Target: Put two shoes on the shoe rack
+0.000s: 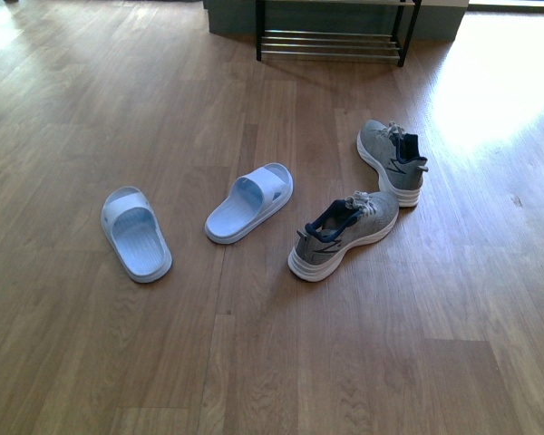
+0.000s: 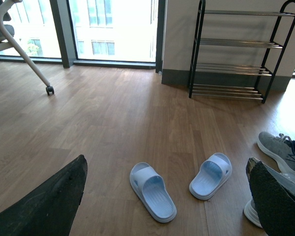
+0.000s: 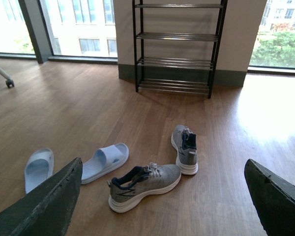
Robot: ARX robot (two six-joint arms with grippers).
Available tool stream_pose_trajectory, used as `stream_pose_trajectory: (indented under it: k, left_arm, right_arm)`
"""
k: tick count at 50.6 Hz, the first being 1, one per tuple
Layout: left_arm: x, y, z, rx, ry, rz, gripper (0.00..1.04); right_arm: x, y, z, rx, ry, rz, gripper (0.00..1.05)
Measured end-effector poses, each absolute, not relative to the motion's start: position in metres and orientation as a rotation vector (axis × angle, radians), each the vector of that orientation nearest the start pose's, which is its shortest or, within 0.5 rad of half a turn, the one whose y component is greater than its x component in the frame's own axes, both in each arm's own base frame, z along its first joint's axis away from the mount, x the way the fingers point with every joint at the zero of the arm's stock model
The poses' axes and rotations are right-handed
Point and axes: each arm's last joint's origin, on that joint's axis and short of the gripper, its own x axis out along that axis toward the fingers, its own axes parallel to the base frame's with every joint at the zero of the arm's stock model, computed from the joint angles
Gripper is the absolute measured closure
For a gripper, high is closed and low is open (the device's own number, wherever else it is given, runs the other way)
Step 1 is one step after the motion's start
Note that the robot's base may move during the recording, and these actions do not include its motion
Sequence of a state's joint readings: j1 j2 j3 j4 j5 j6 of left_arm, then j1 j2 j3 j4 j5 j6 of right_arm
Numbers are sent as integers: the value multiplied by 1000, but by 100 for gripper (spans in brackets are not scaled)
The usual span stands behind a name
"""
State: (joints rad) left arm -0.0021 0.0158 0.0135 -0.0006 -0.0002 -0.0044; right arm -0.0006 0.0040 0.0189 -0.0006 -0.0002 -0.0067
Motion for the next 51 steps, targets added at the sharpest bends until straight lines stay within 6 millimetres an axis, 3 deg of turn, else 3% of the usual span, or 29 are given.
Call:
stream_pose_trajectory:
  k: [51]
  left_arm:
    - [98,0,167,-4,3,-2,9]
  right_arm:
    - [97,0,170,-7,-14,0,9]
